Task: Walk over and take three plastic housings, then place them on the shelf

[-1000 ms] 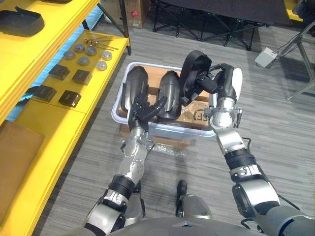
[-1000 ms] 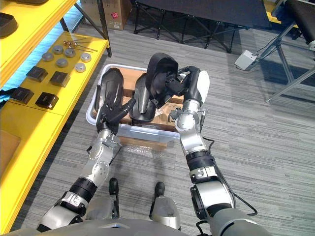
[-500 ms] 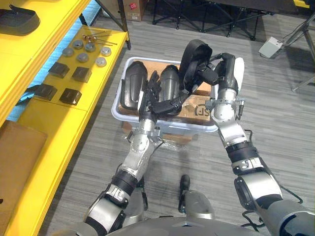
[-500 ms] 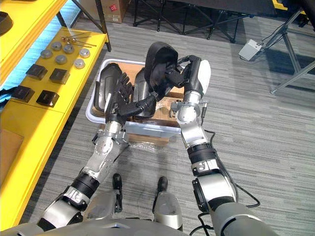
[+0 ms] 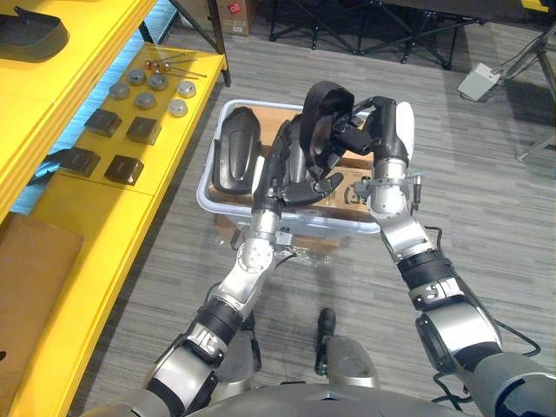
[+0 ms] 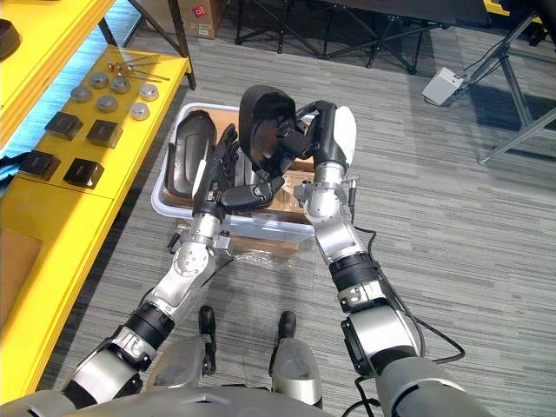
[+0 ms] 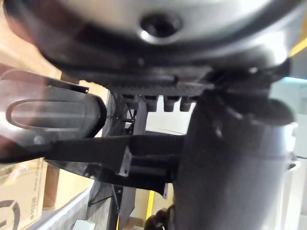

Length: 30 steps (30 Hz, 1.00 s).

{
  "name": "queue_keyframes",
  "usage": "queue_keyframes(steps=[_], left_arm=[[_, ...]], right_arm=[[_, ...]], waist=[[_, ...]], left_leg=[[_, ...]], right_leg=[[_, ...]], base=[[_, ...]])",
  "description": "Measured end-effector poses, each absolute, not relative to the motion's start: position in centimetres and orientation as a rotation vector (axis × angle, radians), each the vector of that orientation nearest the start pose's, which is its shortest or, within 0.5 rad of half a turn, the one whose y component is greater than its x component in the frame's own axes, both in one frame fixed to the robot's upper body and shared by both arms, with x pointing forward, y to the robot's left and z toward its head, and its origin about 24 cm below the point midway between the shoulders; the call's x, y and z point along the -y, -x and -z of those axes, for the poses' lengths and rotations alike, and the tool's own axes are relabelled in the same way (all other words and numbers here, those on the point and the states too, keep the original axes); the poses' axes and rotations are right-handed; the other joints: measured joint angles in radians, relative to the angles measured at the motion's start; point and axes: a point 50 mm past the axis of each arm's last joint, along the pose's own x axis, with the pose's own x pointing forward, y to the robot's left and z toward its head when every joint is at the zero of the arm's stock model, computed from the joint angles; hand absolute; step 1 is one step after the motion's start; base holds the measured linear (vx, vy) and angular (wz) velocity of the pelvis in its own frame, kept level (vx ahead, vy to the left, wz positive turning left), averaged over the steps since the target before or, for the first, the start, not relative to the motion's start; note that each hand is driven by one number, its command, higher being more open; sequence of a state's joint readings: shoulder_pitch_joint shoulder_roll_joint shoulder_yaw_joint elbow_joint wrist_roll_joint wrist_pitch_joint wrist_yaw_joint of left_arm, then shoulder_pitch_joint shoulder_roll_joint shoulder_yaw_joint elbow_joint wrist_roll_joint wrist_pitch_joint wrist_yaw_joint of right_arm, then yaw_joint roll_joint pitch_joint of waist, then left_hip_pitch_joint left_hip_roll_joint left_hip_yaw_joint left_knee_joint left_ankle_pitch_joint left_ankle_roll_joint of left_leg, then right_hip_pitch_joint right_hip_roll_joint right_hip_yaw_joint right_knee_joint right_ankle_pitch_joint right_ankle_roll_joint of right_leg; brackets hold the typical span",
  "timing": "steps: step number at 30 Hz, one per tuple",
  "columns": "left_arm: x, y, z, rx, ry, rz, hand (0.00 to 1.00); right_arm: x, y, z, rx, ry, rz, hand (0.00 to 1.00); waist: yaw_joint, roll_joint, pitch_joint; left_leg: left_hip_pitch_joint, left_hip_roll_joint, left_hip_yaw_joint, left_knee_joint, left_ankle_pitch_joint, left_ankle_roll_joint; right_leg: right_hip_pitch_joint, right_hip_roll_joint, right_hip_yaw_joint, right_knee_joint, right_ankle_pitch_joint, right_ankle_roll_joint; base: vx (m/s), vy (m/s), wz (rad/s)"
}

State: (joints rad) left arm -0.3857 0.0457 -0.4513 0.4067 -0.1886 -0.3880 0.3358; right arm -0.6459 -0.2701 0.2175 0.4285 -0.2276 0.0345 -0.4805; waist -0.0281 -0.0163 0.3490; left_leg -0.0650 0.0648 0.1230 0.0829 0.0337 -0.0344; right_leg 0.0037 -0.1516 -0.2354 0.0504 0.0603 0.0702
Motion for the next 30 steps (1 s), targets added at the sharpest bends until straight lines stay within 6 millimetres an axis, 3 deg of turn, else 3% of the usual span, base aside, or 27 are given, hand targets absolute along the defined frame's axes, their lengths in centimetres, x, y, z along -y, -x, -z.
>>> queue_keyframes(steps=[13,14,21,30], left_arm=[[-5.6,-29.7,-7.3,0.279,0.059,0.057,1.0],[-5.6,-29.7,-7.1,0.273,0.029,0.043,0.0],[-6.0,-29.9,-5.7,0.187,-0.013,-0.022,0.0],[-7.5,-30.3,-5.1,0.157,-0.081,-0.086,0.0]], right_arm=[[12.2,-34.3,-12.1,0.311,0.522,0.149,0.0],[12.2,-34.2,-11.9,0.307,0.522,0.145,0.0],[10.5,-32.9,-10.8,0.314,0.529,0.082,0.0],[10.4,-32.0,-9.2,0.267,0.532,0.064,0.0]], waist=[[-0.001,0.0,0.0],[-0.001,0.0,0.0],[-0.003,0.001,0.0],[-0.001,0.001,-0.001]], left_leg=[[0.005,0.0,0.012,0.0,0.0,0.0],[0.006,0.0,0.013,-0.001,0.0,0.0],[0.013,0.002,0.019,-0.004,-0.002,-0.003],[0.034,0.003,0.038,-0.019,-0.002,-0.004]], right_leg=[[-0.002,0.0,0.014,0.0,0.0,0.0],[-0.002,0.0,0.016,0.0,0.0,0.0],[-0.002,0.002,0.023,0.0,0.0,0.0],[-0.001,0.004,0.044,-0.001,0.0,0.0]], base=[[0.0,0.0,-0.02],[0.0,0.0,0.0],[0.0,-0.001,-0.03],[0.0,0.001,-0.06]])
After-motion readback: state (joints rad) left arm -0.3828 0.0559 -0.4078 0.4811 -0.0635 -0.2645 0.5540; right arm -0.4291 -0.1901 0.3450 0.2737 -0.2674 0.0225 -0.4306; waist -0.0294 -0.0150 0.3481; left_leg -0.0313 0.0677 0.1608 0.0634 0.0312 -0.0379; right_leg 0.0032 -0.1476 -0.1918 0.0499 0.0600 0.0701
